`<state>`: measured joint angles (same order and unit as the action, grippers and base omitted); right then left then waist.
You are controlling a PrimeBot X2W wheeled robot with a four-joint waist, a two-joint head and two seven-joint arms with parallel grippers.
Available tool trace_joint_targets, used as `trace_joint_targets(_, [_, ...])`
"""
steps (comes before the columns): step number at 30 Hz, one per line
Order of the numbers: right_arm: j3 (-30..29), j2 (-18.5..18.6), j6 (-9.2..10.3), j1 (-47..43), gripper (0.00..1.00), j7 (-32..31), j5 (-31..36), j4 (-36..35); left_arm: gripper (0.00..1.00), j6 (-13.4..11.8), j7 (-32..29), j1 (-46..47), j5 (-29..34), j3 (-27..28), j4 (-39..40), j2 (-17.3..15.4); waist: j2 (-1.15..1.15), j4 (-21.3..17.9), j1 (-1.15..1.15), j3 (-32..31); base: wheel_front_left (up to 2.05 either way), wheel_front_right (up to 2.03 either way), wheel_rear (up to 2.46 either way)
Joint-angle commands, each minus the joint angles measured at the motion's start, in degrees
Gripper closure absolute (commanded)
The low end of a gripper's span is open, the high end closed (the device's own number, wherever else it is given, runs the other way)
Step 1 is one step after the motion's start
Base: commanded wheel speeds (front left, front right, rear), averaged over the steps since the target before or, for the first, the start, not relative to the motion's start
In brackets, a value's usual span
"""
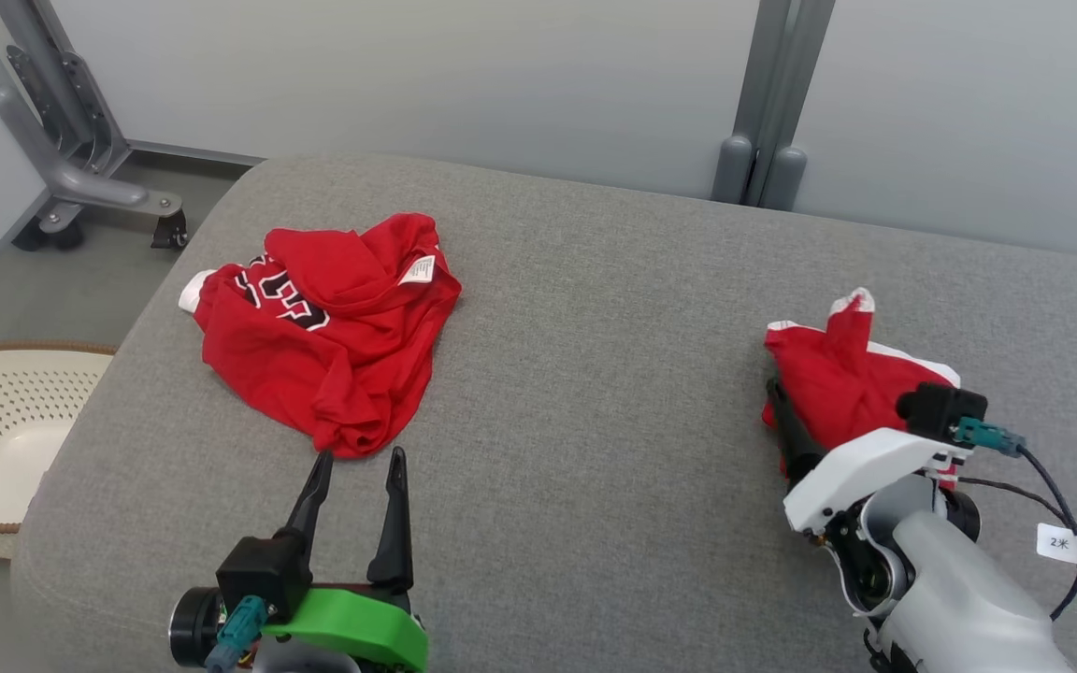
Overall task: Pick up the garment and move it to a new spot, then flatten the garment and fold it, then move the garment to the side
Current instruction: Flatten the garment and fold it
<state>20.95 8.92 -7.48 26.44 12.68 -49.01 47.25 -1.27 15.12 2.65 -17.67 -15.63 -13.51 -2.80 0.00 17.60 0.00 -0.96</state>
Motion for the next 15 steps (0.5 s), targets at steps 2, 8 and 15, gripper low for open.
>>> trace_joint_targets(2, [2.52,-0.17,-0.02,0.91,0.00,-0.65,0.84,0.72,0.00,-0.32,0.03,0.14,-0.29,-0.22,0.05,-0.20,0.00,0.11,0.00,0.05,0.00,0.00,0.00])
trace_joint_targets(8, [8.73,-0.87,-0.01,1.46,0.00,-4.10,1.33,3.48,0.00,-0.42,0.03,0.43,-0.55,-0.36,0.00,-0.20,0.00,-0.21,0.00,0.01,0.00,0.00,0.00])
trace_joint_targets(15, [13.73,-0.36,-0.02,2.23,0.00,-3.77,-0.18,1.25,0.00,-0.33,0.03,-0.31,-0.51,0.12,-0.01,-0.20,0.00,-3.31,0.00,-0.77,0.00,0.00,0.00])
